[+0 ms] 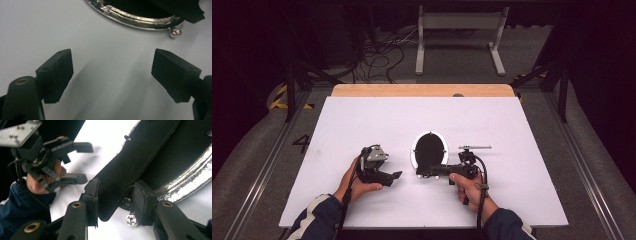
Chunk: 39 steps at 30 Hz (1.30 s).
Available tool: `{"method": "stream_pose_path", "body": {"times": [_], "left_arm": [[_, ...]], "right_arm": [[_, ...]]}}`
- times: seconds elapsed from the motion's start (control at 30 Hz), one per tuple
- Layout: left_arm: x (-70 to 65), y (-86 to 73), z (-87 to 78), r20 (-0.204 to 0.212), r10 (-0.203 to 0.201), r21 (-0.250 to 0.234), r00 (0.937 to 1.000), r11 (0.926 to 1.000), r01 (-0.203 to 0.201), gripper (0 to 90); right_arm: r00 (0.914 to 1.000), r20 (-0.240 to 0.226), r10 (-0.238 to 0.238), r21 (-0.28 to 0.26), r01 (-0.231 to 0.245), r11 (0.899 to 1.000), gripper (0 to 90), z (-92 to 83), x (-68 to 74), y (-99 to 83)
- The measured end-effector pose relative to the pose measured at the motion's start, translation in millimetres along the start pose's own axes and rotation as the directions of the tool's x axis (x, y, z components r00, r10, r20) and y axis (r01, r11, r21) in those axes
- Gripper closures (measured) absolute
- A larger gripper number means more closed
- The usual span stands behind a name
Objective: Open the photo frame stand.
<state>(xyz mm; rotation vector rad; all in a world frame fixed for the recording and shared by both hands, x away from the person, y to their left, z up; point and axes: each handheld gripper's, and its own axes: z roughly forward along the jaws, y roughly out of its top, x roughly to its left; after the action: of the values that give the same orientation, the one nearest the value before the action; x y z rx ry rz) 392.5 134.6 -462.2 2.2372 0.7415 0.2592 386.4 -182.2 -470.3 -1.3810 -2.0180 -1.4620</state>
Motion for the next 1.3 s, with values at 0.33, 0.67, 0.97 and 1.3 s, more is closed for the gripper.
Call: {"method": "stream_pose_path", "body": {"times": [0.33,0.67,0.97,1.3], "left_arm": [[19.2,20.3,23.9,0.087,-0.065,-0.005,0.9941,0.9978,0.065,19.2],[24.1,28.1,33.4,0.167,-0.144,-0.037,0.9753,0.9876,0.153,17.8],[21.8,35.3,42.5,0.255,-0.173,-0.037,0.9514,0.9814,0.188,17.5],[26.8,37.3,44.7,0.296,-0.26,-0.037,0.919,0.9584,0.283,14.6]], "right_arm": [[0.9929,0.039,-0.112,0.021,0.111,0.994,62.0,0.7,2.9,-0.8],[0.9868,0.056,-0.152,0.022,0.151,0.988,63.2,2.0,4.1,-1.5],[0.9764,0.066,-0.206,0.022,0.205,0.979,63.2,2.5,6.6,-1.4],[0.9622,0.082,-0.26,0.014,0.26,0.966,63.0,1.7,10.6,-3.6]]}}
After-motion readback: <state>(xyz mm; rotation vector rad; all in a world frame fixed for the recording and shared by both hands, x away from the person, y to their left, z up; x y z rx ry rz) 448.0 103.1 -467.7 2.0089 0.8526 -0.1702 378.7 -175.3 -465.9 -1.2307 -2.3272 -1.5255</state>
